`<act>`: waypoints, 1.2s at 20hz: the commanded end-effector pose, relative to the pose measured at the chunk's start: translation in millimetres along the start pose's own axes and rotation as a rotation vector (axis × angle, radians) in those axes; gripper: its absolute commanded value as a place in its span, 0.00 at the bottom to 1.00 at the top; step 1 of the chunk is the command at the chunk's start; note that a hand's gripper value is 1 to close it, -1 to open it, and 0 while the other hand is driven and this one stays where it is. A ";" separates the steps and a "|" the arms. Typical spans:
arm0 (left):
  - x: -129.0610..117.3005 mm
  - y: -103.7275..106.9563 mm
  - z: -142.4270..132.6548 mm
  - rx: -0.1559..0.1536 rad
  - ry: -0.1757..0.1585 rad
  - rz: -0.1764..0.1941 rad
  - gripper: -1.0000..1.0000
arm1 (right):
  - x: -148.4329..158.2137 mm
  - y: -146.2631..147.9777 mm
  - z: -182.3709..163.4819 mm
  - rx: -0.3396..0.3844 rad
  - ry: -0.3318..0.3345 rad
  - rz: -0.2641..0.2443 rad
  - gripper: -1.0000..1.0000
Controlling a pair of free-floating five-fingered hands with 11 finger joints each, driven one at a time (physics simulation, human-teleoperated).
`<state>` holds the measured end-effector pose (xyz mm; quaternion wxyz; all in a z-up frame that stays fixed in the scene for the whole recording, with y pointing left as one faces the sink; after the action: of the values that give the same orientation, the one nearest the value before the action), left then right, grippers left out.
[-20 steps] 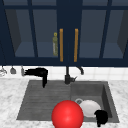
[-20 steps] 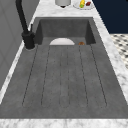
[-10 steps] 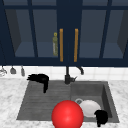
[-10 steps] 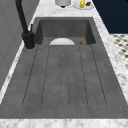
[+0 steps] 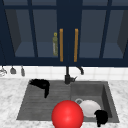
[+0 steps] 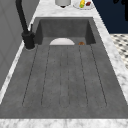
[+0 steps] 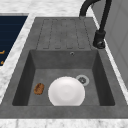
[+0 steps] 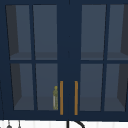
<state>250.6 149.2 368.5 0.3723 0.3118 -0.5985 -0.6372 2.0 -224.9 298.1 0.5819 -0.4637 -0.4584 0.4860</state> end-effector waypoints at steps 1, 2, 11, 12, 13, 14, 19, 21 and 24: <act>-0.9 -18.2 -1.6 -0.011 -0.123 -0.019 0.00 | 0.0 0.0 0.0 0.000 0.000 0.000 0.50; -1.3 -21.6 -2.0 -0.011 -0.136 -0.019 0.00 | 0.0 0.0 0.0 0.000 0.000 0.000 0.50; -4.5 -51.8 -6.7 -0.002 -0.256 -0.012 0.00 | 0.0 0.0 0.0 0.000 0.000 0.000 0.50; -4.7 -55.4 -7.3 -0.003 -0.270 -0.012 0.00 | 0.0 0.0 0.0 0.000 0.000 0.000 0.50; -5.0 -58.9 -7.9 -0.003 -0.283 -0.013 0.00 | 0.0 0.0 0.0 0.000 0.000 0.000 0.50; -5.2 -62.6 -8.5 -0.003 -0.296 -0.014 0.00 | 0.0 0.0 0.0 0.000 0.000 0.000 0.50; -6.1 -80.5 -10.2 -0.002 -0.362 -0.015 0.00 | 0.0 0.0 0.0 0.000 0.000 0.000 0.50; -6.4 -89.5 -10.8 -0.008 -0.388 -0.023 0.00 | 0.0 0.0 0.0 0.000 0.000 0.000 0.50; -7.8 -106.5 7.6 0.011 -0.400 -0.019 0.00 | 0.0 0.0 0.0 0.000 0.000 0.000 0.50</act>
<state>251.0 151.2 276.4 0.2659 0.2059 -0.6533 -0.6783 2.0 -224.9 298.1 0.5819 -0.4637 -0.4584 0.4860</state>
